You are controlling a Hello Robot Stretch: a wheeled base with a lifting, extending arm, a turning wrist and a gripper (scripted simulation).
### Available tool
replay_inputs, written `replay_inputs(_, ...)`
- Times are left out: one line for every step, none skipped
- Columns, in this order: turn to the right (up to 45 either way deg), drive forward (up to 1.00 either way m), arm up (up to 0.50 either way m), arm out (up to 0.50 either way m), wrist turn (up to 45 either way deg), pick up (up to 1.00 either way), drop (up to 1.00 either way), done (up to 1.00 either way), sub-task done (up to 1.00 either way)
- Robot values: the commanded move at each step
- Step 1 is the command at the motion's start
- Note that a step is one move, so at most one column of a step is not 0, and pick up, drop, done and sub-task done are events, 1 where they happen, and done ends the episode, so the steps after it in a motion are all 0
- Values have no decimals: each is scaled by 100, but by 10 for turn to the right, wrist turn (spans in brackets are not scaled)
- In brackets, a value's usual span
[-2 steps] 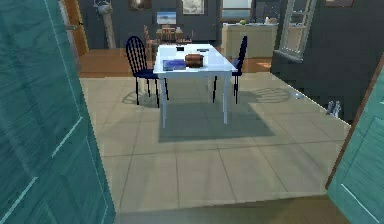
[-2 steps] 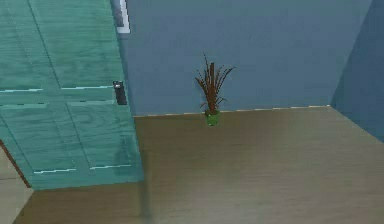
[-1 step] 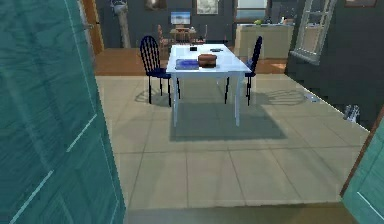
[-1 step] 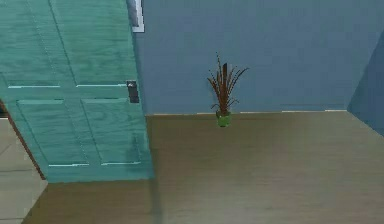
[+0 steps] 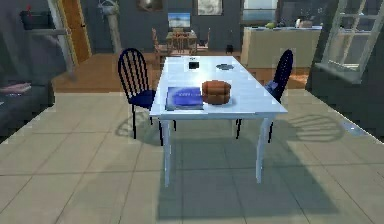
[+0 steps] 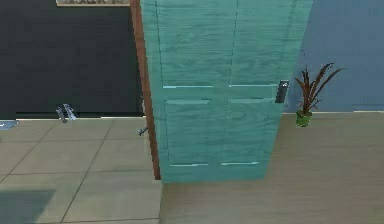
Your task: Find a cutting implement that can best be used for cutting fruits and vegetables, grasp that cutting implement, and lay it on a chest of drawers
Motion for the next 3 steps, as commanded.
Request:
replay_inputs(-60,0,0,0,0,0,0,0,0)
replay_inputs(0,35,0,0,0,0,0,0,0)
replay_inputs(-420,0,0,0,0,0,0,0,0)
